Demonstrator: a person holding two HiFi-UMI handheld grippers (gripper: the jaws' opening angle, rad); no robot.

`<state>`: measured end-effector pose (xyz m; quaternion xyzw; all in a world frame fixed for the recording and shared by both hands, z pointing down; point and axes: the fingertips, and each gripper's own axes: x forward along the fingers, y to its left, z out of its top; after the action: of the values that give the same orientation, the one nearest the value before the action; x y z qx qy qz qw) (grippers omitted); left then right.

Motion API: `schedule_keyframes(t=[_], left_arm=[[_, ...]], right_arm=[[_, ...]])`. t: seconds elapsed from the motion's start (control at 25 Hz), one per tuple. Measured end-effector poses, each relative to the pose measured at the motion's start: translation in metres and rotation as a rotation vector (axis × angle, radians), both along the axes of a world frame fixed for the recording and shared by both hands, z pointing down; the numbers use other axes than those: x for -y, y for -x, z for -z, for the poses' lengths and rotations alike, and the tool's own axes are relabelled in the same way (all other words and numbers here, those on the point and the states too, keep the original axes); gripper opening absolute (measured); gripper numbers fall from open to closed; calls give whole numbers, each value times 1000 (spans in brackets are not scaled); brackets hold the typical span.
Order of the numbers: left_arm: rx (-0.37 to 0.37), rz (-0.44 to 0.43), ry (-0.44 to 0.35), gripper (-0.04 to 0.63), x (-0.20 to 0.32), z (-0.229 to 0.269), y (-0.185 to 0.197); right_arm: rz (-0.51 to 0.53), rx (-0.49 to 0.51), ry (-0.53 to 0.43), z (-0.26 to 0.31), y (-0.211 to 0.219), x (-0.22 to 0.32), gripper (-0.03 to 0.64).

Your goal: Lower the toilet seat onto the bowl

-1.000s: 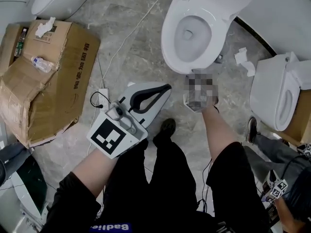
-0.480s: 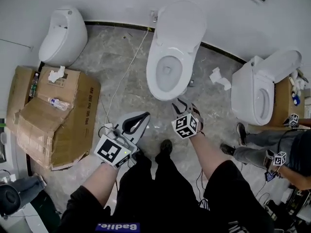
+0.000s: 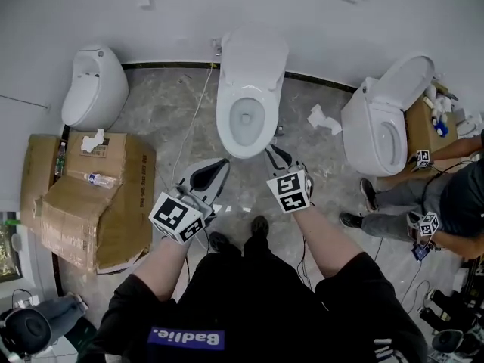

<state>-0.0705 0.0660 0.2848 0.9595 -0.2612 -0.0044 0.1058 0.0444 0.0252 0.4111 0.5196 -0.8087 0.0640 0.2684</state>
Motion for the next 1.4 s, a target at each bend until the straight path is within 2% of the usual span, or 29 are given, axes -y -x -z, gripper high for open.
schedule_keyframes(t=[0.28,0.48,0.68,1.0,1.4], left_arm=[[-49,-52,-14,15,-14,39,-17],[-71,-104,-48,15,-31,68,-29],[-71,-98,-43,15,-34,76,-31],[-45,-101,-15,14,-43,61,-31],[-52,-87,-13,15,-48,60,-31]], right_arm=[[-18,251,-69,76,22,-32,40],[44,349,-138,133,41,-60,31],[60,438,-160,166,41,-74,27],[70,478,-192,182,46,-77,26],[73,481,-199,185,45,-78,26]])
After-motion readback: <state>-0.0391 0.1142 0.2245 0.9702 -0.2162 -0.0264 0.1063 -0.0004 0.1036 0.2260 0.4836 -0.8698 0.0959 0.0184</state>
